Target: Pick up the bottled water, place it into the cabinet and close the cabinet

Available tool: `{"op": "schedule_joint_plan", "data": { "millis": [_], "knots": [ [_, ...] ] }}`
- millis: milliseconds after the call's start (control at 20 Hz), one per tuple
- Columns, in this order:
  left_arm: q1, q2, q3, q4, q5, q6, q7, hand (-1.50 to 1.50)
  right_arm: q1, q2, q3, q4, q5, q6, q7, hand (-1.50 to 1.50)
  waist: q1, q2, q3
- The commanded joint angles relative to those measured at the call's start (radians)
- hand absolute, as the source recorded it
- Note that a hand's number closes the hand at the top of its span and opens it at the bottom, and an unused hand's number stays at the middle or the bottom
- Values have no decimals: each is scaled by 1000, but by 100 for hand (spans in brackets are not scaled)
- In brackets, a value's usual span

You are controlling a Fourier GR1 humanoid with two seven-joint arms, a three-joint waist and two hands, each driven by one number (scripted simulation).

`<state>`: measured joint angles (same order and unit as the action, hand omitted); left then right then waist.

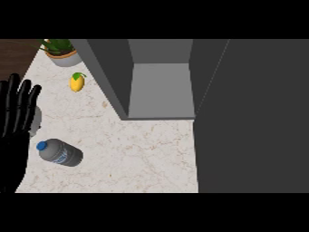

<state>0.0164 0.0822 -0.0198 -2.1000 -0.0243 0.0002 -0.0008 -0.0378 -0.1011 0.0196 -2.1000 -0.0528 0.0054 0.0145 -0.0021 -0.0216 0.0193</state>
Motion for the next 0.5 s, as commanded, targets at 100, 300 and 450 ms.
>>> {"op": "schedule_joint_plan", "data": {
  "millis": [100,300,450],
  "knots": [
    [52,167,146,-70,307,-254,-13,-150,91,8,9,-48,34,-2,-37,-150,6,18,-21],
    [125,147,75,85,533,-386,31,-150,154,0,102,-65,-53,93,24,-150,-5,26,-24],
    [183,241,160,7,764,-454,132,-150,220,-21,92,-154,-104,109,82,-150,8,12,-20]
  ]
}}
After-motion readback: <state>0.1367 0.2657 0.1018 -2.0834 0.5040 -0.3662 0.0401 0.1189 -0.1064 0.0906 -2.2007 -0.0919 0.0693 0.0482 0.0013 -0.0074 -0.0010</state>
